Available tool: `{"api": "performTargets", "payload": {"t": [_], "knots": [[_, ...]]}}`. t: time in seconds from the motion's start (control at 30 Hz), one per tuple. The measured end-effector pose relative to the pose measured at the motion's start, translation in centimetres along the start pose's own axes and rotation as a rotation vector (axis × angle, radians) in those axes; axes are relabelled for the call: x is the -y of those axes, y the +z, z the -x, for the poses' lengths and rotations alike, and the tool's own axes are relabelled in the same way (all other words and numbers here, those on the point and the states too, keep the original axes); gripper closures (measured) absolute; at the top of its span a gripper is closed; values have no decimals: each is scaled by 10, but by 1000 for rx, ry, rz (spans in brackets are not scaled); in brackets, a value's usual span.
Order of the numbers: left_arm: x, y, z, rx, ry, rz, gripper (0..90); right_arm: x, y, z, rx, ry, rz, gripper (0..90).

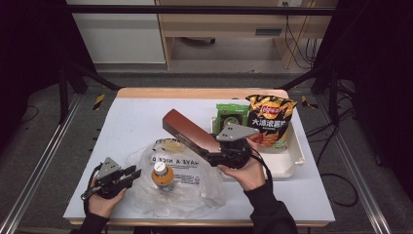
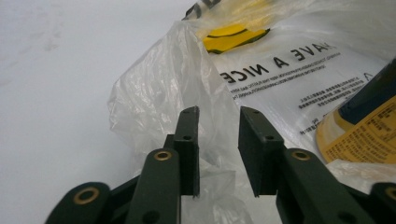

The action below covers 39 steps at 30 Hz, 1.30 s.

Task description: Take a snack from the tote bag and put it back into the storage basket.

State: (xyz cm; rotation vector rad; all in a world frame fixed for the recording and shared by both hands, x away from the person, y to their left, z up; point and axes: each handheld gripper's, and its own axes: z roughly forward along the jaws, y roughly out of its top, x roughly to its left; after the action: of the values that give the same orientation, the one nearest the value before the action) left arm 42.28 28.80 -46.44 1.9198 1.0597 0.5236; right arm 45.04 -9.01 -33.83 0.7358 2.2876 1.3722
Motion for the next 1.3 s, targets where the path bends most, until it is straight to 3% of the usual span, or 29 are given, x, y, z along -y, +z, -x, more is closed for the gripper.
{"api": "performTargets", "payload": {"t": [0.3, 0.7, 1.0, 1.3], "knots": [[-6, -10, -2, -27, -30, 44, 538, 22, -37, 23, 51, 29, 1, 435], [-12, -21, -4, -40, -58, 104, 395, 61, -70, 47, 113, 72, -15, 435], [-13, -21, -4, -51, -55, 109, 369, 92, -71, 60, 143, 105, -68, 435], [-11, -18, -2, -65, -43, 96, 368, 120, -60, 71, 159, 137, -145, 434]]}}
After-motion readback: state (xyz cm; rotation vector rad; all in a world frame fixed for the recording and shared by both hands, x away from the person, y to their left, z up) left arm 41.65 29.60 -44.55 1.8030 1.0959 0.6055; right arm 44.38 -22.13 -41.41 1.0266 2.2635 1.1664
